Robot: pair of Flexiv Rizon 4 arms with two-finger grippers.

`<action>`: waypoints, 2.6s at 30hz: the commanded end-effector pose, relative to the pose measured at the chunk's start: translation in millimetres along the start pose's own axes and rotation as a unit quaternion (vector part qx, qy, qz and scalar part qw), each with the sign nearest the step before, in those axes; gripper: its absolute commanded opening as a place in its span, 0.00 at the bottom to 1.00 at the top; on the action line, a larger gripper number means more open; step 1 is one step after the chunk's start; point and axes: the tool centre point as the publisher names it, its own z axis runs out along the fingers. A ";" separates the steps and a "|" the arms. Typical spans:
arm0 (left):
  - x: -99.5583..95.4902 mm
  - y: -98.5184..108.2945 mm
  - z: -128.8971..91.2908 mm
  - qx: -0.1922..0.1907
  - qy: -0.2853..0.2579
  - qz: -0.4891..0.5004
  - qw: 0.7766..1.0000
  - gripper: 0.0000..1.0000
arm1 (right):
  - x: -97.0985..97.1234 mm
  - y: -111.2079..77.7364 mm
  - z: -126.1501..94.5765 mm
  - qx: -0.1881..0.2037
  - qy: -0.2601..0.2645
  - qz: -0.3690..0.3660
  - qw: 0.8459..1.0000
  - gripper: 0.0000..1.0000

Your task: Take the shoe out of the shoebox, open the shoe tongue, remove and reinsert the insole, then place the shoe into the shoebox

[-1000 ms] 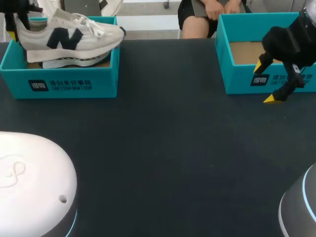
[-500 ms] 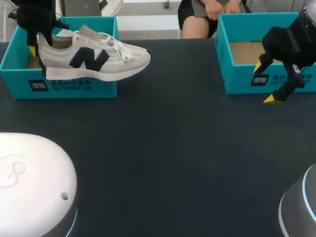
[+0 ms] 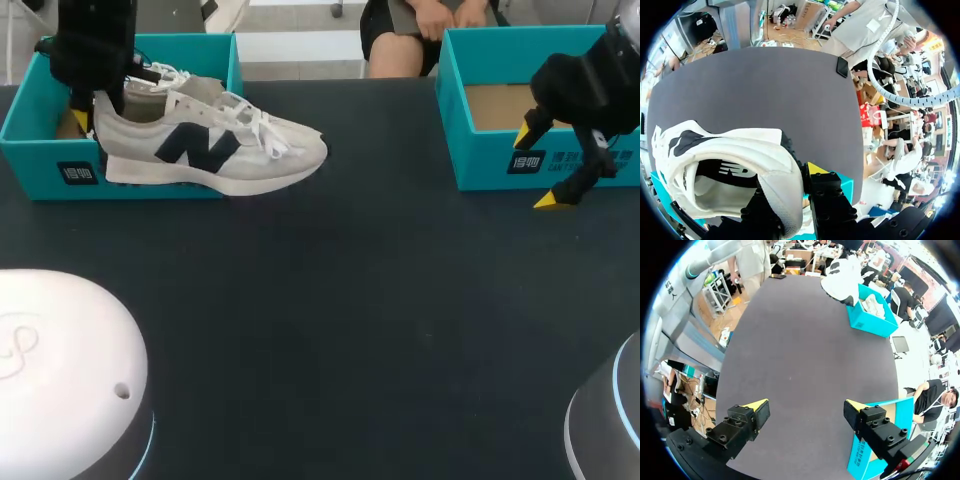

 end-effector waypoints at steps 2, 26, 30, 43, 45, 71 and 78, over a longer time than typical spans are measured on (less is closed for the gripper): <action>3.0 -3.6 0.5 -0.018 -0.003 0.000 1.000 0.00 | -2.2 1.0 0.7 0.001 0.002 0.000 1.000 1.00; -90.2 -74.5 22.2 0.048 -0.037 0.017 0.998 0.00 | -2.2 1.0 0.7 0.001 0.002 0.000 1.000 1.00; -109.1 -84.1 26.4 0.066 -0.039 0.008 0.997 0.00 | -2.2 1.0 0.7 0.001 0.002 0.000 1.000 1.00; -157.4 -99.6 59.7 0.074 -0.063 -0.039 0.995 0.00 | -2.2 1.0 0.7 0.001 0.002 0.000 1.000 1.00; -162.0 -95.8 69.6 0.073 -0.072 -0.045 0.994 0.00 | -2.2 1.0 0.7 0.001 0.002 0.000 1.000 1.00; -178.1 -70.1 174.2 0.038 -0.036 -0.051 0.997 0.00 | -2.2 1.0 0.7 0.001 0.002 0.000 1.000 1.00; -188.4 -69.3 191.5 0.026 -0.037 -0.059 0.997 0.00 | -2.2 1.0 0.7 0.001 0.002 0.000 1.000 1.00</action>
